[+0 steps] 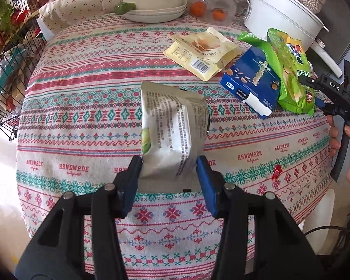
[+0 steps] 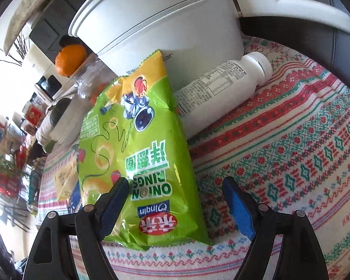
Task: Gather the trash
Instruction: 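Grasp the green onion-rings bag with the right gripper and lift it, then carry both items over the bin and open the left gripper to drop the white packet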
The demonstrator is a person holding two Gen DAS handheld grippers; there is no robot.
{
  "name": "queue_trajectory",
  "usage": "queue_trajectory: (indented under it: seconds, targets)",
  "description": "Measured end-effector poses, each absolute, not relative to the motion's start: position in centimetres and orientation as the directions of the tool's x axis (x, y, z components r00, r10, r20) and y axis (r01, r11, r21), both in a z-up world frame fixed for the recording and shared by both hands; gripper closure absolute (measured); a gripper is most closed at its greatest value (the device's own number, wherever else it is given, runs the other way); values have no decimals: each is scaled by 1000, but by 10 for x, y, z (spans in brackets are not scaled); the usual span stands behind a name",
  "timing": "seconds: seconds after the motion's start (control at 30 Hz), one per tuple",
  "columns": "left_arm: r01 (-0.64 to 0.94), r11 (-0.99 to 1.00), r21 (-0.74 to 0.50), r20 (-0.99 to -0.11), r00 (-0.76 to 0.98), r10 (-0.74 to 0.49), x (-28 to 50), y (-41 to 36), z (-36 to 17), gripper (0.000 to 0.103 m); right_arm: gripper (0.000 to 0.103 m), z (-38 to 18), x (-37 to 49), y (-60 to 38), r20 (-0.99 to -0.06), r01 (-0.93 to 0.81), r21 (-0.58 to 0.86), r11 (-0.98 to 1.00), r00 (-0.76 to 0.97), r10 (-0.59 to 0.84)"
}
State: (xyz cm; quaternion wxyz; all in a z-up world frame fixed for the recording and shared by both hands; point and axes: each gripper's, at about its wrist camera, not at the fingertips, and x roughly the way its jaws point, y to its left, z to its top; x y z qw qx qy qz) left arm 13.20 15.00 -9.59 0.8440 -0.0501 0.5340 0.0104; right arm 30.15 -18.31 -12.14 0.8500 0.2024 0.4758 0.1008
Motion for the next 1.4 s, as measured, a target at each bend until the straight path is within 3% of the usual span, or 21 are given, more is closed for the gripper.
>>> queue_trajectory:
  seconds: [0.07,0.13,0.23,0.43,0.87,1.03,1.17,1.4]
  targets:
    - [-64,996,-61,-901,434,-27,133,146,-94,53,44,-121,302,-180,-751,-6,473,881,520,407]
    - [-52,997,-60,-898,438,-31,133,142,-91,53,77,-121,304,-174,-744,-32,502,864,493,451]
    - [-44,997,-56,-895,446,-30,132,134,-87,53,88,-113,298,-165,-745,-99,493,864,465,479]
    - [-24,997,-73,-876,479,-53,121,118,-69,53,94,-76,274,-161,-745,-153,459,875,470,473]
    - [95,991,-91,-836,534,-128,77,65,-24,53,95,4,170,-199,-757,-208,365,908,501,419]
    - [166,974,-154,-793,567,-222,46,32,-8,53,95,27,126,-227,-761,-204,346,916,510,401]
    - [245,947,-209,-782,539,-312,14,-1,-20,53,95,35,88,-250,-777,-204,315,927,505,375]
    - [373,895,-243,-836,387,-388,-25,-57,-67,53,95,14,28,-293,-836,-207,217,954,466,291]
